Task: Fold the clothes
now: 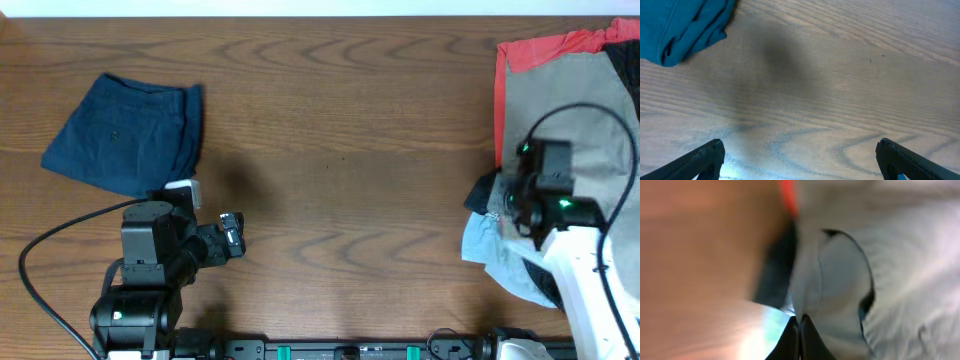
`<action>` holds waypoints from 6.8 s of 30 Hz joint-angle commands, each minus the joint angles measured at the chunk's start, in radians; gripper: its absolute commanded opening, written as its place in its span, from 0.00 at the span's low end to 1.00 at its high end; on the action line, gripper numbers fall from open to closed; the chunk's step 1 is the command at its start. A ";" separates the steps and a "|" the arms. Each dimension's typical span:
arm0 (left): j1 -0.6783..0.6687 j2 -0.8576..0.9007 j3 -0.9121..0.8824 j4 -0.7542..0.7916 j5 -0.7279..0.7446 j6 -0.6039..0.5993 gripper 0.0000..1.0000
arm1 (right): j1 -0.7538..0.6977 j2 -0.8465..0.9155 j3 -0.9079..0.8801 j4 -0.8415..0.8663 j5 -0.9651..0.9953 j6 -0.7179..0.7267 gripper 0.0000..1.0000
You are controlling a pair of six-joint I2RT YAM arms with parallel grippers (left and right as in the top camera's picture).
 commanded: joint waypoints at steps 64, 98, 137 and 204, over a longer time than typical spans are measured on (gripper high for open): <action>0.002 0.064 0.012 0.065 0.027 -0.318 0.98 | 0.370 0.286 0.275 -0.164 0.035 0.099 0.99; -0.250 0.943 0.003 0.682 0.293 -0.319 0.91 | 0.235 0.285 0.275 -0.408 0.019 0.126 0.99; 0.012 0.891 0.540 -0.222 0.200 -0.174 0.98 | 0.222 0.285 0.275 -0.371 0.016 0.170 0.99; 0.116 0.720 0.292 -0.407 0.039 -0.403 0.70 | 0.224 0.285 0.275 -0.398 -0.242 0.174 0.99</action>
